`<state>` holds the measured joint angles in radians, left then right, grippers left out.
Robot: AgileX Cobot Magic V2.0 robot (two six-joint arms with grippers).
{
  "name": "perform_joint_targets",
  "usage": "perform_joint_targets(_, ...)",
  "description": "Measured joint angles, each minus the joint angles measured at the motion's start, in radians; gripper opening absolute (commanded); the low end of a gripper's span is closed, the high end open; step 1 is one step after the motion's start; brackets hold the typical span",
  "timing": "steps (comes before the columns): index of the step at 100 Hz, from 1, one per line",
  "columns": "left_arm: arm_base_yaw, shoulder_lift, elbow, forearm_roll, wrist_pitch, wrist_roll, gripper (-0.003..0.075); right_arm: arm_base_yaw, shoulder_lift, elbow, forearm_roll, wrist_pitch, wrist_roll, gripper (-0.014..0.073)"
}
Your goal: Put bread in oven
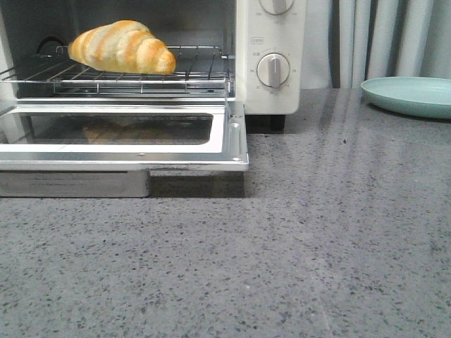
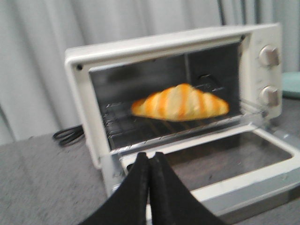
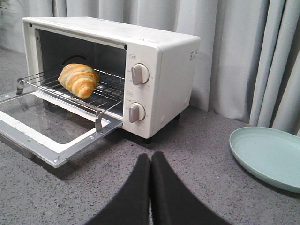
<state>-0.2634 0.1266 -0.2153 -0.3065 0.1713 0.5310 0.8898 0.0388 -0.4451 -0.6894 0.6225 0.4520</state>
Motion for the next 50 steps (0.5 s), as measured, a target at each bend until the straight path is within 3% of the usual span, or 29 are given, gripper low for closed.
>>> perform_joint_targets(25,0.199,-0.125,0.192,0.127,0.045,-0.309,-0.0021,0.0,0.0,0.0,0.0,0.0,0.0,-0.0069)
perform_joint_targets(40,0.258,-0.13,0.214,0.168,0.17,-0.387,-0.0021,0.0,0.0,0.0,-0.002,0.001,0.0,-0.0069)
perform_joint_targets(50,0.265,-0.13,0.214,0.174,0.176,-0.405,-0.0021,0.0,0.0,0.0,-0.002,0.001,0.0,-0.0069)
